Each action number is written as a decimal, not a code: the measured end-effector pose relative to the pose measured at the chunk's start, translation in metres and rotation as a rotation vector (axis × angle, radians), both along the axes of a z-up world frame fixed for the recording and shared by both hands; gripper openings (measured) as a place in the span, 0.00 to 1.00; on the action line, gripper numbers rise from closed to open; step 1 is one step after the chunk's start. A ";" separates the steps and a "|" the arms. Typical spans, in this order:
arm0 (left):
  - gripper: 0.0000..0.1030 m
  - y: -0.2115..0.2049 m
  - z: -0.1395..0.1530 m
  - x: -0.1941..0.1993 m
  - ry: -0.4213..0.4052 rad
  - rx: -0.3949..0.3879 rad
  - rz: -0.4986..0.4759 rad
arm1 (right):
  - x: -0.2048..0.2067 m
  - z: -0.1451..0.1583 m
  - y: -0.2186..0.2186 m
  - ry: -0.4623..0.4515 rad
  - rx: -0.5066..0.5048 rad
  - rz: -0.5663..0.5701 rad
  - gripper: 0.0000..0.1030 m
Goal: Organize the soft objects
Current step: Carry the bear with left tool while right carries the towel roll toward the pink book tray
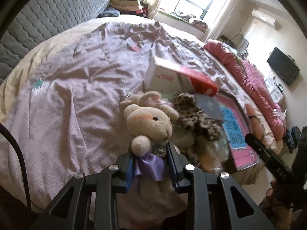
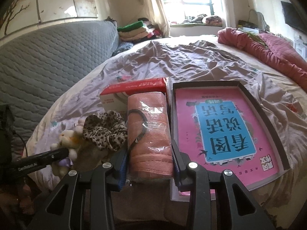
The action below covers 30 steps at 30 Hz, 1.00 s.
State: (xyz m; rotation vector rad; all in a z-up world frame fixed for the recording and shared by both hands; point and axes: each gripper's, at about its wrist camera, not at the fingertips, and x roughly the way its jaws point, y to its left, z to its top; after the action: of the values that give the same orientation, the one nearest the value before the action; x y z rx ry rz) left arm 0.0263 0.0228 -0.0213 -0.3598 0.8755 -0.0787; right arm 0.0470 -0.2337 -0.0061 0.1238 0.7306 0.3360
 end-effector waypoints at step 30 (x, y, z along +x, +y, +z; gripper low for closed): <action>0.30 -0.163 0.068 0.012 -0.111 0.052 -0.269 | -0.005 0.000 -0.123 -0.035 0.048 -0.286 0.38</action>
State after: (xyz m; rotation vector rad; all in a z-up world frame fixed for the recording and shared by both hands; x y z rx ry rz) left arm 0.0385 -0.1401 0.0465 -0.1855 0.8108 -0.3216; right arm 0.0419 -0.3571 -0.0057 0.2639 0.6603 0.0823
